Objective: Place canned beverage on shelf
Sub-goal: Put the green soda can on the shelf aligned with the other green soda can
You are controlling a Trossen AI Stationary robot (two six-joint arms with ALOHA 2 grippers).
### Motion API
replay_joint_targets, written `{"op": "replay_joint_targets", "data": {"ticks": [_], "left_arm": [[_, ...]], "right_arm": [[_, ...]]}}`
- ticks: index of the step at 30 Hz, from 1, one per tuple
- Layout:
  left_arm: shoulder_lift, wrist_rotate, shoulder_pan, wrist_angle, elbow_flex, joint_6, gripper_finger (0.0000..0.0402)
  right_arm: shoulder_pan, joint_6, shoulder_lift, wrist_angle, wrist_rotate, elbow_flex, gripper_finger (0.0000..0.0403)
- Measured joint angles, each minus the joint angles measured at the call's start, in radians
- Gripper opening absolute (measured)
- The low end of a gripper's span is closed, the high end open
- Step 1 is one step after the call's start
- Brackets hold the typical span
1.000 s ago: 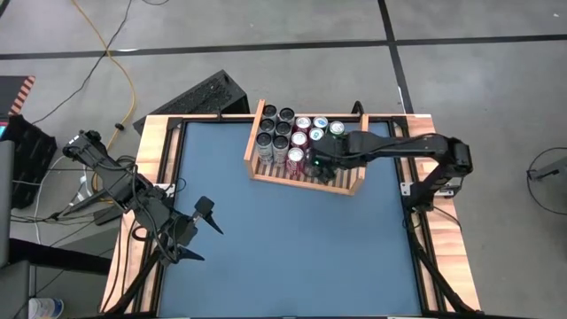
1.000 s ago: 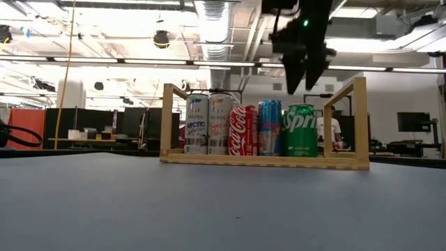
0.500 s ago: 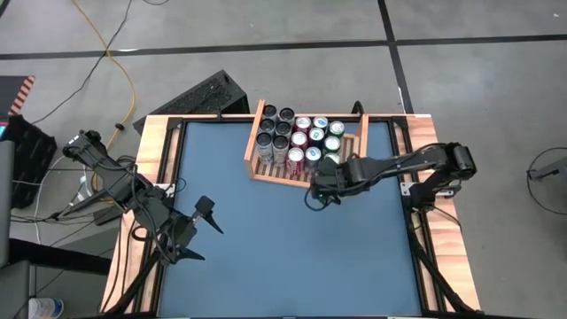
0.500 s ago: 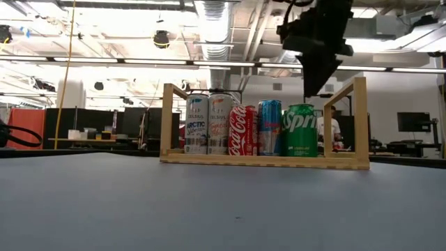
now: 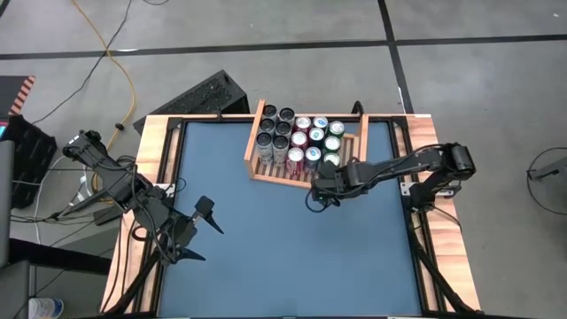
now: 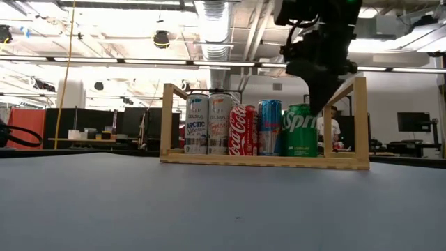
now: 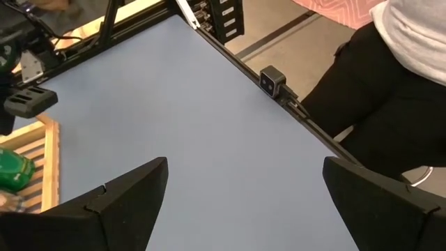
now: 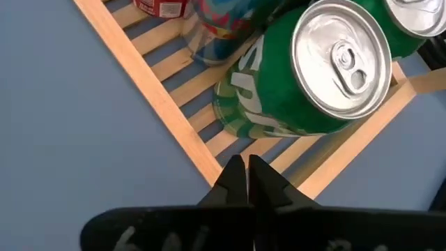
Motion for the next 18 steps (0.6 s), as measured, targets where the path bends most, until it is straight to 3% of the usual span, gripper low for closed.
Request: {"op": "replay_joint_targets", "data": {"ticks": [18], "left_arm": [[0.0, -0.023, 0.0, 0.001, 0.0, 0.005, 0.0371]], "right_arm": [[-0.059, -0.037, -0.001, 0.075, 0.026, -0.058, 0.0]]}}
